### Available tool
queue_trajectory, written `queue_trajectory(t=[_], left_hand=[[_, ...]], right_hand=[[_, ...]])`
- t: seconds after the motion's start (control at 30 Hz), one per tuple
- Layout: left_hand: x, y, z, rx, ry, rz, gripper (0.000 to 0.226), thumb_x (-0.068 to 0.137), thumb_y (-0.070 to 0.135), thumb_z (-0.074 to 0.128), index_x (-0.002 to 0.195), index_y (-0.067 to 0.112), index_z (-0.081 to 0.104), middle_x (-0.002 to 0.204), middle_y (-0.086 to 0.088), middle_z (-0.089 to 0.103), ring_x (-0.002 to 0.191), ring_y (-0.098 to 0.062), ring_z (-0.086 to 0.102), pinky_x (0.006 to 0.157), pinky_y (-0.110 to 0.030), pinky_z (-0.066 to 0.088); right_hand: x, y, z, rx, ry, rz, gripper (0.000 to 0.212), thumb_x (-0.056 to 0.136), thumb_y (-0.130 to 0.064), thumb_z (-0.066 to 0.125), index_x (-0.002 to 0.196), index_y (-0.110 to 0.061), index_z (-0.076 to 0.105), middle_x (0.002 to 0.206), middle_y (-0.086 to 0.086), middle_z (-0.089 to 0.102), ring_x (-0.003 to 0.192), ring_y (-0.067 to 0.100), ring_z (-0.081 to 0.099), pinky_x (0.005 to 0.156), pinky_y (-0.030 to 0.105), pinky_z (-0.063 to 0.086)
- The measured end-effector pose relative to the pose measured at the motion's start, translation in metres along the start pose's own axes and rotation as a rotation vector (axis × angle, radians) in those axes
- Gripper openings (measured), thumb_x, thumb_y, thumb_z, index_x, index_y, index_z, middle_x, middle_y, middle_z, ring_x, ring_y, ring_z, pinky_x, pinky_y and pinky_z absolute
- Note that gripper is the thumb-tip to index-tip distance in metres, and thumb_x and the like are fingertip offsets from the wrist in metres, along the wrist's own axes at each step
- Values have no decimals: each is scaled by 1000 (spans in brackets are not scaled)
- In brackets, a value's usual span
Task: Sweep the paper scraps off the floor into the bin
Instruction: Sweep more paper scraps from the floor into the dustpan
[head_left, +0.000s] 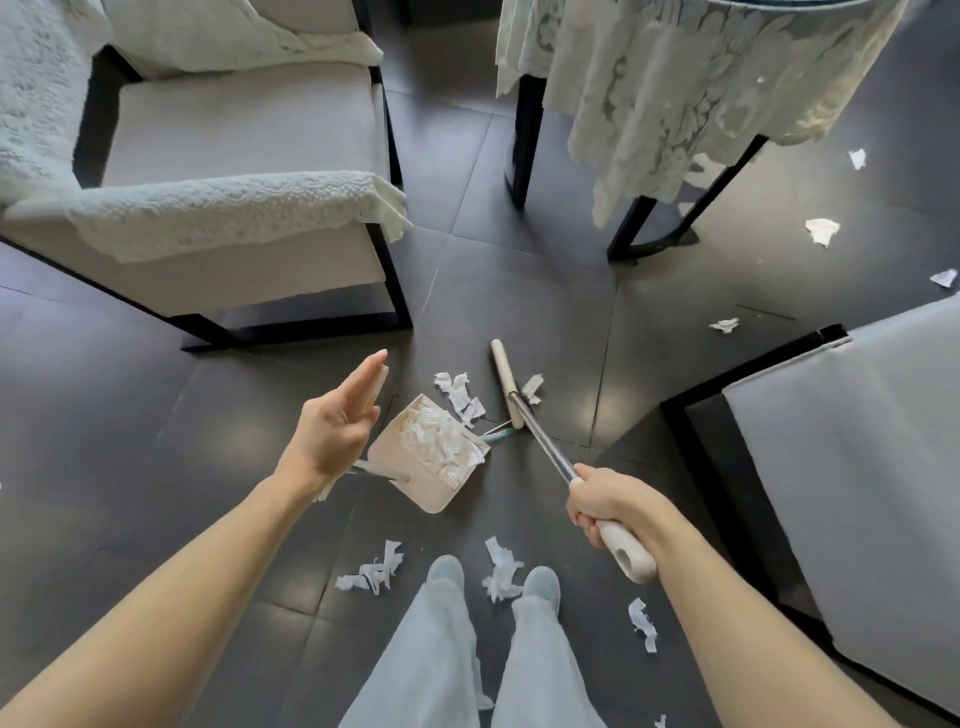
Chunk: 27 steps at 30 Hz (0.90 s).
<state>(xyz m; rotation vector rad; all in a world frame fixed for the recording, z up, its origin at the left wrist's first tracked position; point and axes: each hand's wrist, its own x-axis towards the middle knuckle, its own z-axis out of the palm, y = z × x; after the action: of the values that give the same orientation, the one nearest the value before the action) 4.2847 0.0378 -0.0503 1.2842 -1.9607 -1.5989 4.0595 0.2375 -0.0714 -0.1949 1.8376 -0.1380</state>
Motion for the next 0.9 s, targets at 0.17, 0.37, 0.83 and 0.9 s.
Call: queue_trajectory(t=[0.17,0.37,0.83,0.9], left_hand=[[-19,-3,2,-52,67,-33,66,92,-13,45,138,35,44,136,18,49,126,9,42,114,-31,31],[-42,-5,2,-71,151,-61,64,93,-12,45,142,27,41,136,16,47,124,9,43,101,-4,30],[13,-16,-32,-59,156,-47,70,90,-14,45,144,30,38,139,19,44,127,10,40,114,-26,28],[22,-15,-37,-28,118,-32,69,90,-13,45,145,29,37,140,19,43,128,10,39,114,-27,28]], right_hand=[[-32,-4,-24,40,-88,-25,61,86,0,43,138,-31,42,58,3,48,38,7,37,38,17,35],[-54,-20,-42,-61,-75,-91,70,87,2,44,145,-34,34,61,3,48,42,7,39,39,17,36],[10,-59,33,-656,97,-169,63,82,-6,42,144,-17,32,100,9,63,84,27,62,61,29,48],[2,-61,50,-639,25,-158,69,82,-4,41,148,-19,26,93,8,63,74,24,60,61,31,50]])
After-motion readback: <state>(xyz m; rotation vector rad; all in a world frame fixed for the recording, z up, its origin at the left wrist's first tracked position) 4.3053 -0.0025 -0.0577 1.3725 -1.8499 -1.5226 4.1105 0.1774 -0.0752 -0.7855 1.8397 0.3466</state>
